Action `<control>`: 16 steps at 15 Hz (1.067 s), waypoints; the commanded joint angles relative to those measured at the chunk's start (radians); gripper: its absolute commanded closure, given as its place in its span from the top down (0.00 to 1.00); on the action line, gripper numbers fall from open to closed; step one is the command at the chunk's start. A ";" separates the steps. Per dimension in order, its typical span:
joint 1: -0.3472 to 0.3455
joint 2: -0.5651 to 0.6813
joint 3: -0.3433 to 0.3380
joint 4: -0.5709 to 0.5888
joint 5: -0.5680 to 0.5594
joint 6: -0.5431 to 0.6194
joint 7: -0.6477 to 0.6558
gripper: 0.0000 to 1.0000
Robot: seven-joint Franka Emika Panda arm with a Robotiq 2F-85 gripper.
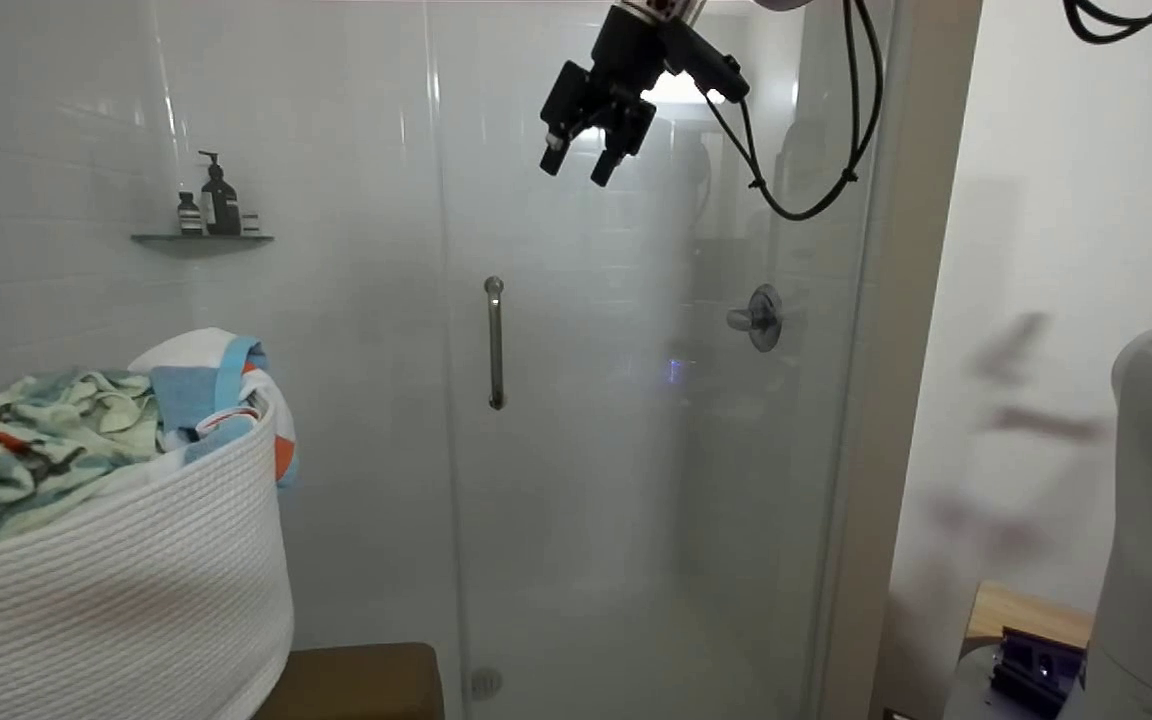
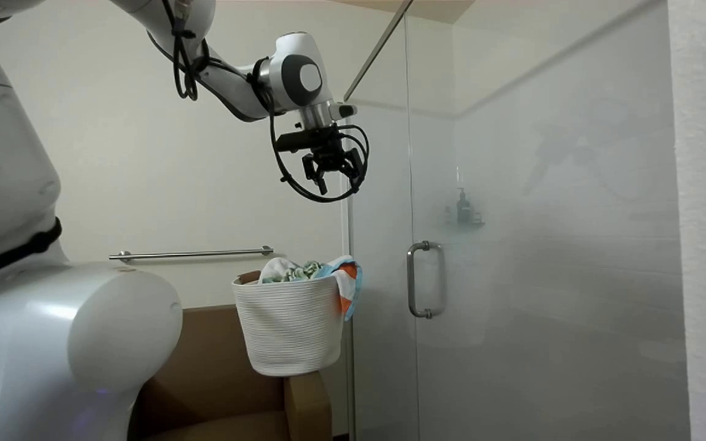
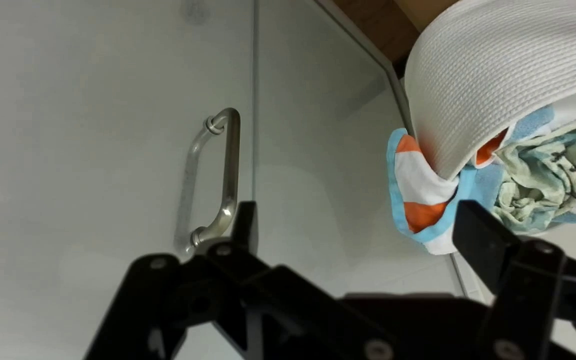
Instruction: Open and close the glass door.
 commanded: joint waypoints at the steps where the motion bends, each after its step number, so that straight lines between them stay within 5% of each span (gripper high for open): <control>1: -0.066 0.038 0.021 -0.014 0.122 -0.123 -0.085 1.00; 5: -0.126 0.101 0.031 -0.017 0.147 -0.322 -0.097 1.00; 11: -0.170 0.256 0.067 0.162 0.114 -0.718 -0.063 1.00; 16: -0.183 0.283 0.099 0.276 0.067 -0.836 -0.021 1.00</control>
